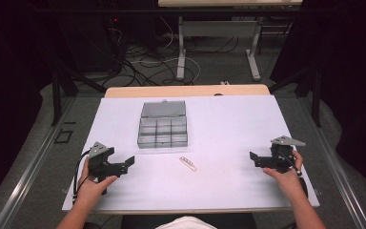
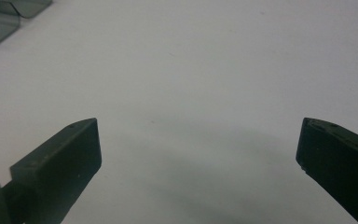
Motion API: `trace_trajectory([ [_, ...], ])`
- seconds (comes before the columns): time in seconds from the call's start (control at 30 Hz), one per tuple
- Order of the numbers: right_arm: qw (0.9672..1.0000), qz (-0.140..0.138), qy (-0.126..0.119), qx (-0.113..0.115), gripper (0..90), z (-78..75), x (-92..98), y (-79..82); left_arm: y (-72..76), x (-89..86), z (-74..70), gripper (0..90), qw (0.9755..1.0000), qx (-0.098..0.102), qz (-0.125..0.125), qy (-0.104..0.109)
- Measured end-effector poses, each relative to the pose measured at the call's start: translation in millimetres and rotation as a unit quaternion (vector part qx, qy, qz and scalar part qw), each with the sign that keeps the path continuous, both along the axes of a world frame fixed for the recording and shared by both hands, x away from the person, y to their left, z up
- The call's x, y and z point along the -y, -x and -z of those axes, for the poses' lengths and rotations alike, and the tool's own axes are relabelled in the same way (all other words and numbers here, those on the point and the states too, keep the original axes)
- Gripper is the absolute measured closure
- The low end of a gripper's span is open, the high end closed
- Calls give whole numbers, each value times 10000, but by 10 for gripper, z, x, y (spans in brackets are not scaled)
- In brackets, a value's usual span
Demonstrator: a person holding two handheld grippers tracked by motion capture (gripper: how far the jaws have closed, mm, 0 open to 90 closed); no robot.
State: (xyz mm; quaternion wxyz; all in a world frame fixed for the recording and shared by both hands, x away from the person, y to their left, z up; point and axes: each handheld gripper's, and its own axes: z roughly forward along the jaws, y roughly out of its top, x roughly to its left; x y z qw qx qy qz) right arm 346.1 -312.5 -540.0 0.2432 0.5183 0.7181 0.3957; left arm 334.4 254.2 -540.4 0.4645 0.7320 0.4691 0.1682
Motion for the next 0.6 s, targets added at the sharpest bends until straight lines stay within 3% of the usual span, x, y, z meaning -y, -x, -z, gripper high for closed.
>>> trace_trajectory([
  [0.23,9999,-111,51,-48,0,-90,-180,61,8,2,-4,3,10000,15,59,-32],
  [0.4,9996,-245,-59,-118,0,-145,-279,90,12,11,-4,3,10000,-18,55,-51],
  [0.6,9995,-328,-42,-15,0,-185,-369,112,17,-2,-10,3,10000,22,40,-43],
])
